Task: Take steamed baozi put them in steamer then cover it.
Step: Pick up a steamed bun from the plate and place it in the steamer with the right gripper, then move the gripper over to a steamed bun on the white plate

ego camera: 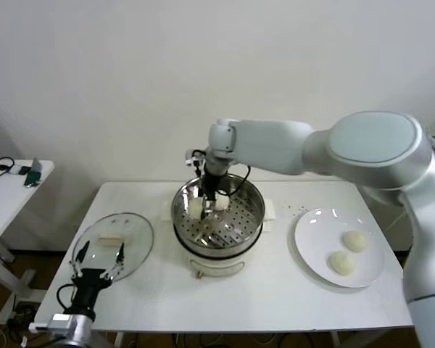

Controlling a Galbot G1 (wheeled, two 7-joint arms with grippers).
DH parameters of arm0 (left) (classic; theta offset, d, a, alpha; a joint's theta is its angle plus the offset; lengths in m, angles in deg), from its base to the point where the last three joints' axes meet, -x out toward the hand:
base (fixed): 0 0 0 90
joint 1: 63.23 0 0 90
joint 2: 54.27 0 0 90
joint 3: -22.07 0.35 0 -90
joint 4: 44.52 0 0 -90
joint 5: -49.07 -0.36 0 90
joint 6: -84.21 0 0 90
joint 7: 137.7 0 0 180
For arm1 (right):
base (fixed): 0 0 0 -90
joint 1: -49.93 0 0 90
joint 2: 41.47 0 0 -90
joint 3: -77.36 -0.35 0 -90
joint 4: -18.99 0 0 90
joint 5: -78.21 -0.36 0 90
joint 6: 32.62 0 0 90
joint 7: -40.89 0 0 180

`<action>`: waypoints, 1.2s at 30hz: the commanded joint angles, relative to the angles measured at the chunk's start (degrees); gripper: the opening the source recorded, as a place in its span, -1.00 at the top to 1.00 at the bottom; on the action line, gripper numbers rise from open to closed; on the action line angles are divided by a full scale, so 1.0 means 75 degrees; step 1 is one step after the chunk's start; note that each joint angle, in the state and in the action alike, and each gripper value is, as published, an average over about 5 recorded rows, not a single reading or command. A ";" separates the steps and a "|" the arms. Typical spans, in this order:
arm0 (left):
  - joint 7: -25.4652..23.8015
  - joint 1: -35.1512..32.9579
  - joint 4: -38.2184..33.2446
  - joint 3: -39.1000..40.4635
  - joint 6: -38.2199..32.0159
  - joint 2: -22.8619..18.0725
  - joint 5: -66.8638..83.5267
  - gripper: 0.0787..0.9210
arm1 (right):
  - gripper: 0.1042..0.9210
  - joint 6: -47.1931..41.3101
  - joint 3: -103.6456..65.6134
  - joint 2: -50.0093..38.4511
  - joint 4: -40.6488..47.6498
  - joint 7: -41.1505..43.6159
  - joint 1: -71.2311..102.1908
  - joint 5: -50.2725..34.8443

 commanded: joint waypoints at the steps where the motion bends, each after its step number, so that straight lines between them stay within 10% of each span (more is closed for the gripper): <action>1: 0.0003 -0.0012 -0.0004 0.0007 0.0005 -0.0006 -0.0008 -0.77 | -0.46 -0.0029 0.0060 0.0277 0.0082 0.0016 0.0199 0.0218; 22: 0.0023 0.0041 0.0034 -0.0007 0.0017 0.0008 -0.0008 -0.77 | -0.76 -0.0110 -0.0289 -0.0605 -0.0346 0.0245 -0.0333 0.0590; 36: 0.0059 0.0147 0.0013 0.0173 0.0082 0.0004 -0.0134 -0.77 | -0.76 0.0410 -0.0178 -0.4190 -0.2724 0.0567 -0.2017 0.1797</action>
